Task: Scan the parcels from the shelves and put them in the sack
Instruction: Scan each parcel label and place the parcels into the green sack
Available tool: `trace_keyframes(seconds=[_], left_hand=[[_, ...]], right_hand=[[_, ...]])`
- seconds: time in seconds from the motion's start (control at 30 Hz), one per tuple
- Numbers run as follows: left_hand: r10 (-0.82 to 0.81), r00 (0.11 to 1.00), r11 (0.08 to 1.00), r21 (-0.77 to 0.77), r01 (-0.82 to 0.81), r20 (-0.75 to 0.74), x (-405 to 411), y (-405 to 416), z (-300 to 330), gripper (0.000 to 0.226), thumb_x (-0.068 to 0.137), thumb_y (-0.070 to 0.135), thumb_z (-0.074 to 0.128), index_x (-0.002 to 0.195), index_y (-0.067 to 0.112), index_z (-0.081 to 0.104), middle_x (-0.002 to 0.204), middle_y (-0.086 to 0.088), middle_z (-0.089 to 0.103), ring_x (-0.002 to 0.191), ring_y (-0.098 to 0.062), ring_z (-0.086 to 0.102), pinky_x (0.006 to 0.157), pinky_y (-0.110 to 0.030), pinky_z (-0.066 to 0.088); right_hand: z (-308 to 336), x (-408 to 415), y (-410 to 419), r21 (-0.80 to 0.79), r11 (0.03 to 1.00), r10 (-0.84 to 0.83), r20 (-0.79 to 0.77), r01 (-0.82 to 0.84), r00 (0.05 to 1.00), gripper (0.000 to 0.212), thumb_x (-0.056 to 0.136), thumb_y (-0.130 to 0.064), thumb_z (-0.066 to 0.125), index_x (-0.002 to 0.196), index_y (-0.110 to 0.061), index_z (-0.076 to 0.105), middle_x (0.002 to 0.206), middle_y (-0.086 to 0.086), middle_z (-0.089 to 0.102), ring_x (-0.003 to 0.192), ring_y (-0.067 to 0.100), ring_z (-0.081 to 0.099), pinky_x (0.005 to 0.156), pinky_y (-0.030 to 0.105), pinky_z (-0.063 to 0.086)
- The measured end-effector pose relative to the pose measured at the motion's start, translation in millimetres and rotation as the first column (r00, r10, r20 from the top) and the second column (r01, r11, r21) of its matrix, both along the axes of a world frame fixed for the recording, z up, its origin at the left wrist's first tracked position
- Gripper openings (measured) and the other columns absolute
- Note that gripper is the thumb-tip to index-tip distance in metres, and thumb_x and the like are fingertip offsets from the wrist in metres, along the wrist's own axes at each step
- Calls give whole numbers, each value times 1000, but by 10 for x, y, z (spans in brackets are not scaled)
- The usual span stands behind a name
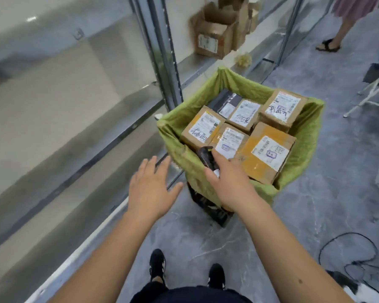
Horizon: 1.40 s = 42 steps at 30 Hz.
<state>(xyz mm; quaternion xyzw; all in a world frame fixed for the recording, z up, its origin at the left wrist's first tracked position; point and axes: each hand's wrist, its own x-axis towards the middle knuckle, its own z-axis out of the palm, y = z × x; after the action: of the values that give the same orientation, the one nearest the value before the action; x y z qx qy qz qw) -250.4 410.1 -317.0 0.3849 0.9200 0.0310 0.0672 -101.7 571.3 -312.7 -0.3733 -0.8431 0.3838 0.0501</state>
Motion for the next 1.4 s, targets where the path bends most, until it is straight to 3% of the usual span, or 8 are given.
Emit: trace_keyframes(seconds=[0.23,0.5,0.77,0.87,1.0,1.07,1.17,1.4], left_hand=[[353,936,933,86,-351,-13,92,-1293,117,89,93,75,46,166,32,20,172,-6,24,160,-27,16,125,-48,28],[650,759,752,186,-633,-44,612,-3320,201,83,94,70,50,164,31,28,169,-9,30,158,-28,20,124,-47,25],[829,554,559,169,-812,-81,1476,-5613,379,86,93,72,51,164,33,23,168,-5,29,158,-28,17,125,-48,24],[872,479,490,150,-859,-103,1757,-6330,525,86,92,73,52,163,34,24,170,-6,25,159,-30,12,125,-52,21],[903,417,429,199,-881,-103,1963,-7051,783,85,92,73,51,163,42,17,173,-4,15,161,-28,5,128,-50,15],[914,389,405,210,-890,-115,1992,-7331,914,87,92,75,51,164,42,15,173,-5,14,161,-29,4,127,-51,14],[926,354,376,228,-898,-135,1953,-7693,1100,89,92,75,50,165,40,13,174,-5,13,161,-29,4,126,-51,14],[931,319,361,314,-878,-177,1544,-8469,1521,88,92,75,48,165,38,14,173,-5,14,160,-29,6,125,-53,17]], right_hand=[[77,-514,-983,52,928,369,-4,-368,929,67,102,-55,47,162,-35,26,138,18,48,123,38,53,103,44,46],[181,-788,-2768,124,743,663,-6,-658,748,70,102,-57,44,163,-38,15,123,9,46,106,31,53,89,44,52],[463,-569,-5101,238,415,899,40,-878,436,60,105,-42,45,160,-35,23,110,10,47,95,31,52,80,41,54],[661,-510,-5821,263,333,935,31,-906,353,53,103,-43,45,154,-37,31,105,8,46,85,29,55,76,38,53],[965,-486,-6618,344,235,965,33,-909,262,55,103,-51,44,155,-37,33,110,11,49,95,34,56,83,41,50],[1101,-508,-6948,379,185,977,27,-907,210,57,103,-52,45,156,-36,33,109,10,49,94,33,57,78,39,47],[1292,-599,-7347,403,138,987,19,-905,159,54,102,-54,45,153,-37,36,107,8,47,87,31,58,71,37,45],[1730,-1066,-8116,579,30,997,42,-815,67,54,101,-58,44,150,-37,35,103,5,44,85,26,53,73,40,49]])
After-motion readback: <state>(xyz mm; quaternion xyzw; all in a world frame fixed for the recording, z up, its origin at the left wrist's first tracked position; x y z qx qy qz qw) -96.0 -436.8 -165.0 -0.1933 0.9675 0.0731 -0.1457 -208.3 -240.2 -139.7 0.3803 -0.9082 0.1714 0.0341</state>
